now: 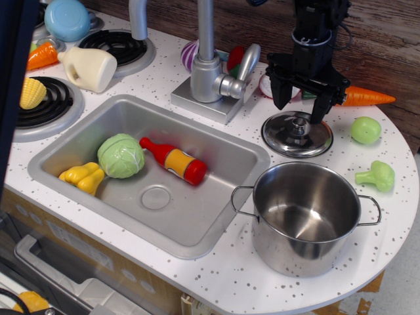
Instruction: Put lid on pot or pan
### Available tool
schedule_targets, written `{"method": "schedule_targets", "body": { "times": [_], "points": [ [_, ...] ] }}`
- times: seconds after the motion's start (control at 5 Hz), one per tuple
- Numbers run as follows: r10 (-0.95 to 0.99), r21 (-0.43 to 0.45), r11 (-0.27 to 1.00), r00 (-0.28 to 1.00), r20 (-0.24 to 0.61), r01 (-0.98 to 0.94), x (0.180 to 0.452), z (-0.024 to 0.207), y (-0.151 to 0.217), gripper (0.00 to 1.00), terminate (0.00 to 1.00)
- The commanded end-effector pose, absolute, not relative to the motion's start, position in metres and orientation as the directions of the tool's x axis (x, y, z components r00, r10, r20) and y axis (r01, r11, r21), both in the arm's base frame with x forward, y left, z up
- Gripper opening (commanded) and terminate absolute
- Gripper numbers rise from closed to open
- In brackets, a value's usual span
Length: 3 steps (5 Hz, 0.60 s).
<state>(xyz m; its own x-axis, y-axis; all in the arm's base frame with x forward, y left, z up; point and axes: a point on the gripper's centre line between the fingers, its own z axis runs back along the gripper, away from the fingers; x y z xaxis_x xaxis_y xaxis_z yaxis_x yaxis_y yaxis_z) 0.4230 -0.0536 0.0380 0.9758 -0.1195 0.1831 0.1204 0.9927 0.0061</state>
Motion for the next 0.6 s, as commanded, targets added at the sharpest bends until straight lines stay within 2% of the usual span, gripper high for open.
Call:
{"method": "schedule_targets", "body": {
  "times": [0.0, 0.4],
  "points": [
    [-0.121, 0.002, 0.992, 0.966, 0.228, 0.124, 0.4281, 0.0390, -0.0544, 1.00, 0.00],
    [-0.116, -0.004, 0.993, 0.964, 0.239, 0.121, 0.4253, 0.0293, -0.0530, 1.00, 0.00]
  ]
}}
